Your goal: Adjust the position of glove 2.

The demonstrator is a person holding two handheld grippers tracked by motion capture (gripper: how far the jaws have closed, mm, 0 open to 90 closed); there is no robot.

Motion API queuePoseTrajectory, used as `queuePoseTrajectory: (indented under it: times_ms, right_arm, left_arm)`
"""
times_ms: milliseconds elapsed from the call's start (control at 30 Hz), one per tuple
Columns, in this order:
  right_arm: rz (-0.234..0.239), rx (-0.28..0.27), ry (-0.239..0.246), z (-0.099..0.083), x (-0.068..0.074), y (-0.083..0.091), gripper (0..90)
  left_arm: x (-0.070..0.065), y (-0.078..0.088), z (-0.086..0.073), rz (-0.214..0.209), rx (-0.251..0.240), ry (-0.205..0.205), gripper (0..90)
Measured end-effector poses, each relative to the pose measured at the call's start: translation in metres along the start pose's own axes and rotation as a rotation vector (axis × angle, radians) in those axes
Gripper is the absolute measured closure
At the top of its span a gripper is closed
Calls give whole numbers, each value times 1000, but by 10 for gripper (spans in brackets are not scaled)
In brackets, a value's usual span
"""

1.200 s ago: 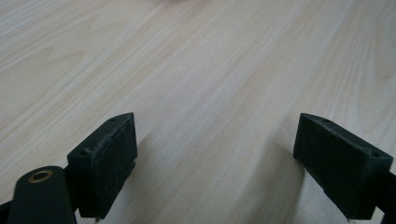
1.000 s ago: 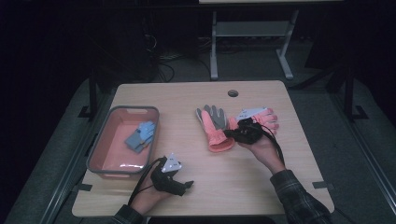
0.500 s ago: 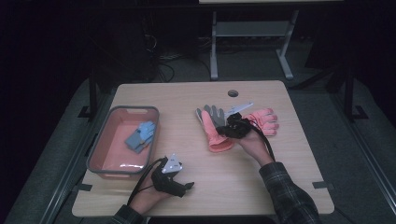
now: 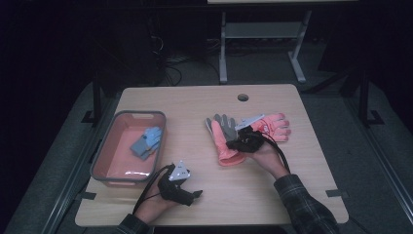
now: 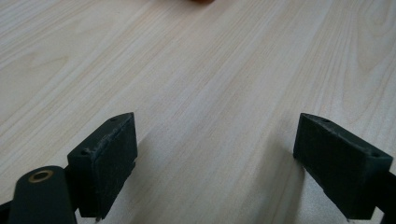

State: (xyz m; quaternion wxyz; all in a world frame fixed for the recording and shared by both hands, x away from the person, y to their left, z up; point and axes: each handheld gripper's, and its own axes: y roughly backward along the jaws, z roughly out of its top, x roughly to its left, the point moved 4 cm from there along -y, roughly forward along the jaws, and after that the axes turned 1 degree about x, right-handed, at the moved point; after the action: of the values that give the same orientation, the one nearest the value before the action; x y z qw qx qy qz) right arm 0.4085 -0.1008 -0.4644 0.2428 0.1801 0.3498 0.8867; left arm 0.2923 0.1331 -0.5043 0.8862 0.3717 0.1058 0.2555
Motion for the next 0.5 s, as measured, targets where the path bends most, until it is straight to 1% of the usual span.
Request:
queuePoseTrajectory:
  times_ms: [67, 133, 167, 267, 333, 500]
  right_arm:
    - [4, 4, 21, -4, 3, 3, 900]
    - [10, 12, 31, -9, 7, 7, 900]
    - [13, 11, 24, -11, 11, 9, 900]
    - [11, 20, 47, -19, 16, 16, 900]
    - [5, 25, 52, -23, 18, 20, 900]
    - [12, 25, 44, -37, 22, 33, 900]
  left_arm:
    - [0, 0, 0, 1, 0, 0, 128]
    - [0, 0, 0, 1, -1, 0, 127]
    - [0, 0, 0, 1, -1, 0, 127]
    - [0, 0, 0, 0, -4, 4, 127]
    - [0, 0, 0, -1, -5, 5, 128]
    - [0, 0, 0, 0, -4, 5, 128]
